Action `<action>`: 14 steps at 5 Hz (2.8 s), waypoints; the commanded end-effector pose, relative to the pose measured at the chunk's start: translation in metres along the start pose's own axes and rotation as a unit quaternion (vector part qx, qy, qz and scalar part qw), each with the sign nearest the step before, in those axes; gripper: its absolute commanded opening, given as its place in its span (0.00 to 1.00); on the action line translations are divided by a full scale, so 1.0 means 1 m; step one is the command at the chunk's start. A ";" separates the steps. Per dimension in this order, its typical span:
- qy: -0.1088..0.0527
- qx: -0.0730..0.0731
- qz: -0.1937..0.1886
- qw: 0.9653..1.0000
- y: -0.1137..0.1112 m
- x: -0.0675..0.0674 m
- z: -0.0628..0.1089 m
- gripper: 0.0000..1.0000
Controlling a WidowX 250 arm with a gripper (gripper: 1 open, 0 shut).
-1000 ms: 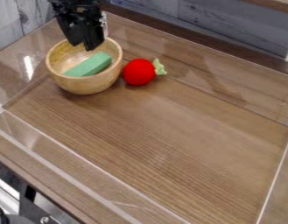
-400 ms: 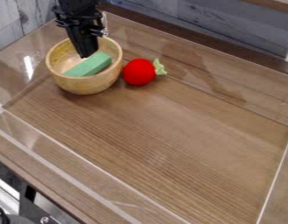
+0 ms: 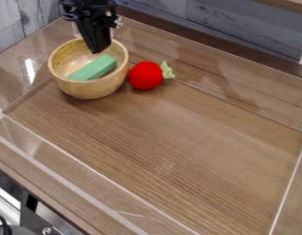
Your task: Remove the green block from the brown bowl and put it on the table
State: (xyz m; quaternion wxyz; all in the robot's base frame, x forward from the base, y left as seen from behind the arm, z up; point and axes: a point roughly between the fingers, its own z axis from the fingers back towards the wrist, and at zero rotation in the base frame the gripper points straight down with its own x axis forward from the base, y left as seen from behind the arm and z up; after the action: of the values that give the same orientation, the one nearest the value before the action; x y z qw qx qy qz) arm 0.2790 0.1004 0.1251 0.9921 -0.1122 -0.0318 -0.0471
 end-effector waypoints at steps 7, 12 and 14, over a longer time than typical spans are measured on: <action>-0.018 0.077 0.086 0.993 0.041 -0.013 -0.009 1.00; -0.026 0.107 0.085 0.990 0.074 -0.004 -0.032 1.00; -0.032 0.119 0.129 0.984 0.102 0.009 -0.033 1.00</action>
State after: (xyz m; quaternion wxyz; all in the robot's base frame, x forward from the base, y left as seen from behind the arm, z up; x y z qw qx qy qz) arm 0.2950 0.1822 0.0537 0.9959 -0.0136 -0.0286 0.0848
